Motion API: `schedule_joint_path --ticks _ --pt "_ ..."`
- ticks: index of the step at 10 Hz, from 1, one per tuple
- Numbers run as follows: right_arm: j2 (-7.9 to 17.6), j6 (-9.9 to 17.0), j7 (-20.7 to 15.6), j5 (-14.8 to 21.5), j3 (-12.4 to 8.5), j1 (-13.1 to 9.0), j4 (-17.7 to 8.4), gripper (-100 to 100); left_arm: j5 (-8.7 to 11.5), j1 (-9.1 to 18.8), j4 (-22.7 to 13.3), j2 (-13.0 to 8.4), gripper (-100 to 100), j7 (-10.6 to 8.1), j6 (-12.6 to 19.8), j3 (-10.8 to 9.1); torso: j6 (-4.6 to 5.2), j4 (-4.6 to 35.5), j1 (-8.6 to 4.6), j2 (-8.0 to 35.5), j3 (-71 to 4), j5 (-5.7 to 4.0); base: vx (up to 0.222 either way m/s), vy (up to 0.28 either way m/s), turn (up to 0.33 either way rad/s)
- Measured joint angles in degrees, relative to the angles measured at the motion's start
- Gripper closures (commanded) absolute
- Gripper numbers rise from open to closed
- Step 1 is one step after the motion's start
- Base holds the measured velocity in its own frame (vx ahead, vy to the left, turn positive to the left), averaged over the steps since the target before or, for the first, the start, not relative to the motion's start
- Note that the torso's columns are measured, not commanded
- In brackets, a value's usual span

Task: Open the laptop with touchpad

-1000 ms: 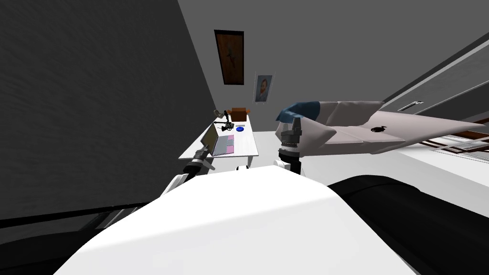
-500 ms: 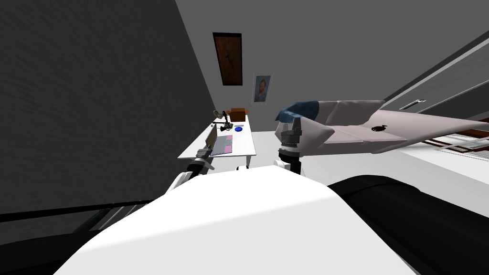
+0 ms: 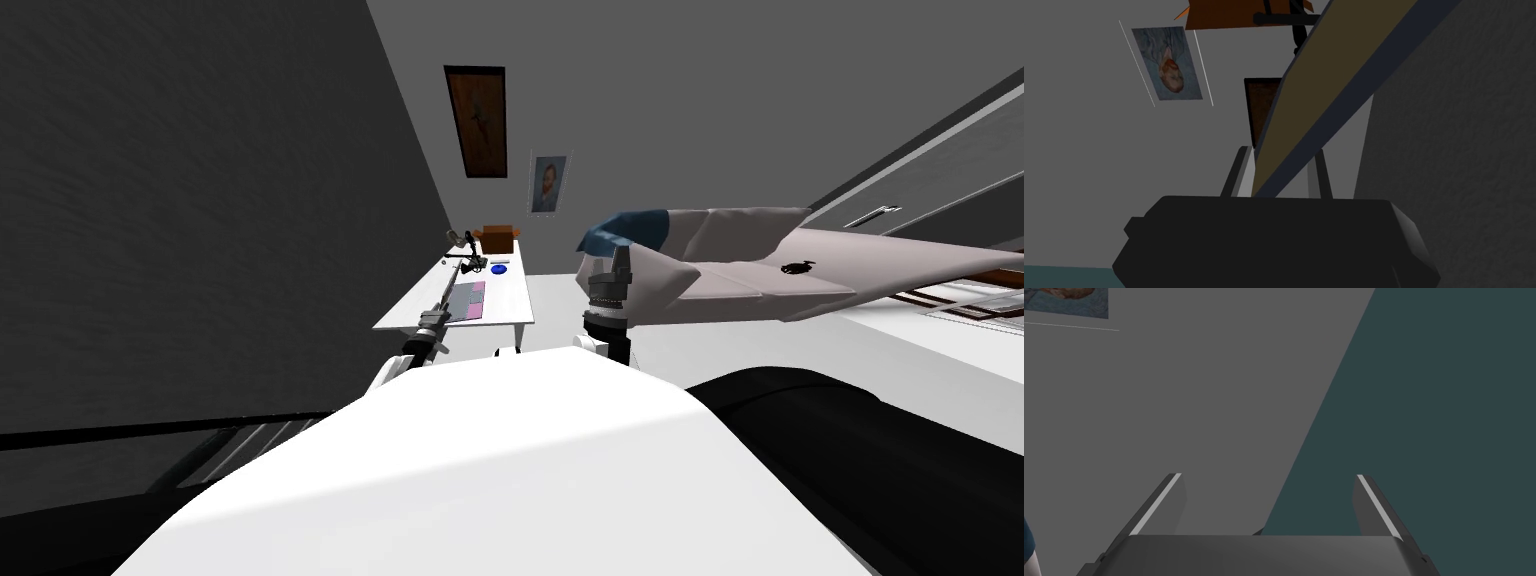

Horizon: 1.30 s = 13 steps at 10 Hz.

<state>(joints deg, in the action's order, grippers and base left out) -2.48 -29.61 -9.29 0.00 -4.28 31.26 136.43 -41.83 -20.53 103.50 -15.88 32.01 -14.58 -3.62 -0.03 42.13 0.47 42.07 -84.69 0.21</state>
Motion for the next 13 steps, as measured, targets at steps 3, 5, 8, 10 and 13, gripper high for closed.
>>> schedule_joint_path --ticks 3,5,8,10,13 --pt "0.00 0.00 0.00 0.00 0.00 0.00 0.00 0 -2.54 1.89 -2.56 3.07 100 4.73 -0.92 0.16 -0.14 -0.12 -0.09 -0.18 -0.10 -0.01 -0.024 0.028 0.031" --pt "0.00 0.00 0.00 0.00 0.00 0.00 0.00 0 -4.10 3.18 -4.61 5.19 100 7.82 -2.28 -0.25 -0.16 -0.19 0.06 -0.23 -0.11 0.06 -0.025 0.018 0.035" --pt "0.00 0.00 0.00 0.00 0.00 0.00 0.00 0 -6.95 6.03 -8.16 8.70 100 12.33 -3.24 -0.38 -0.13 -0.33 0.17 -0.42 -0.20 0.15 -0.024 0.025 0.026" --pt "0.00 0.00 0.00 0.00 0.00 0.00 0.00 0 -8.62 7.88 -10.55 10.49 100 15.01 -3.86 -0.46 -0.12 -0.35 0.23 -0.52 -0.26 0.16 -0.025 0.026 0.028" --pt "0.00 0.00 0.00 0.00 0.00 0.00 0.00 0 -11.00 9.72 -13.57 14.03 100 19.91 -5.42 -0.86 -0.12 -0.41 0.20 -0.52 -0.25 0.19 -0.020 0.032 0.044"
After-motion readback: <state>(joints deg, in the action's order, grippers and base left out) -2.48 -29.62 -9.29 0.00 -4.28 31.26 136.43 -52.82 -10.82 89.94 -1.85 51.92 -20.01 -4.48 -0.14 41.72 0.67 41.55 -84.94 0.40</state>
